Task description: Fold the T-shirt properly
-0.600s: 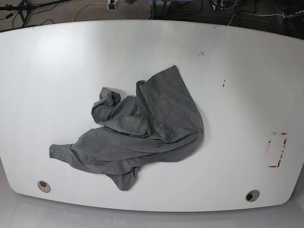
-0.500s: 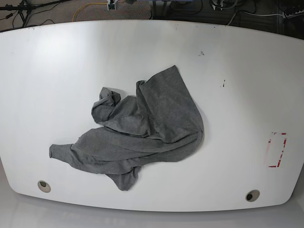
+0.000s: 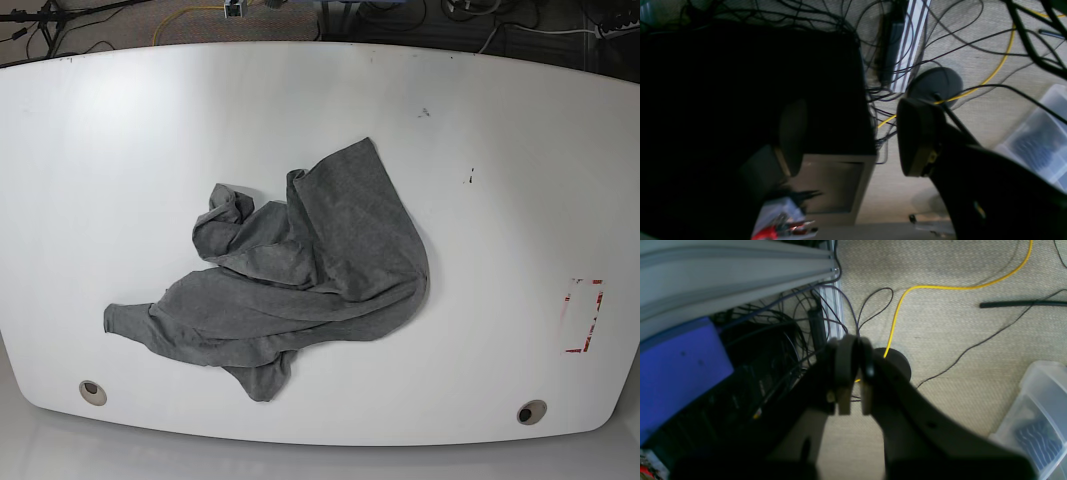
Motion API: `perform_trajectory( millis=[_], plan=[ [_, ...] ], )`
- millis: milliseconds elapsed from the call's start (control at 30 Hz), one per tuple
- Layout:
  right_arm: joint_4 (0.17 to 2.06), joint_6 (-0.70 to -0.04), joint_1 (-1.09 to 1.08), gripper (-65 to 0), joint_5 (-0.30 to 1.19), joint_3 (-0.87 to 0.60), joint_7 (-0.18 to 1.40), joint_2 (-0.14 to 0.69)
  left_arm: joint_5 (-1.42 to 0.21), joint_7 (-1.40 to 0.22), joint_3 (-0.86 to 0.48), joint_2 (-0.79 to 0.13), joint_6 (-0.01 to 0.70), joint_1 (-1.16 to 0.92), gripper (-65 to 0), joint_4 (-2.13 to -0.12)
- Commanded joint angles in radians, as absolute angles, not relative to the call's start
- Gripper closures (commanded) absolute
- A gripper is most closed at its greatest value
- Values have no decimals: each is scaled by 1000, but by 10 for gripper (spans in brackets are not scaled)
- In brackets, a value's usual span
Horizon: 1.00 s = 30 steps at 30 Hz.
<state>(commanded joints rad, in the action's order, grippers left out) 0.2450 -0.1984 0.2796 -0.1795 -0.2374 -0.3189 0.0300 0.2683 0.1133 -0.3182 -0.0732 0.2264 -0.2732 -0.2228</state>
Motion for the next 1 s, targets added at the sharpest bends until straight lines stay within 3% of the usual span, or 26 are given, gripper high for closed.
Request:
perform_trajectory(
  millis=[1000],
  plan=[
    [309, -203, 339, -38, -178, -244, -316, 12, 273, 139, -272, -69, 212, -291, -395, -249]
  ],
)
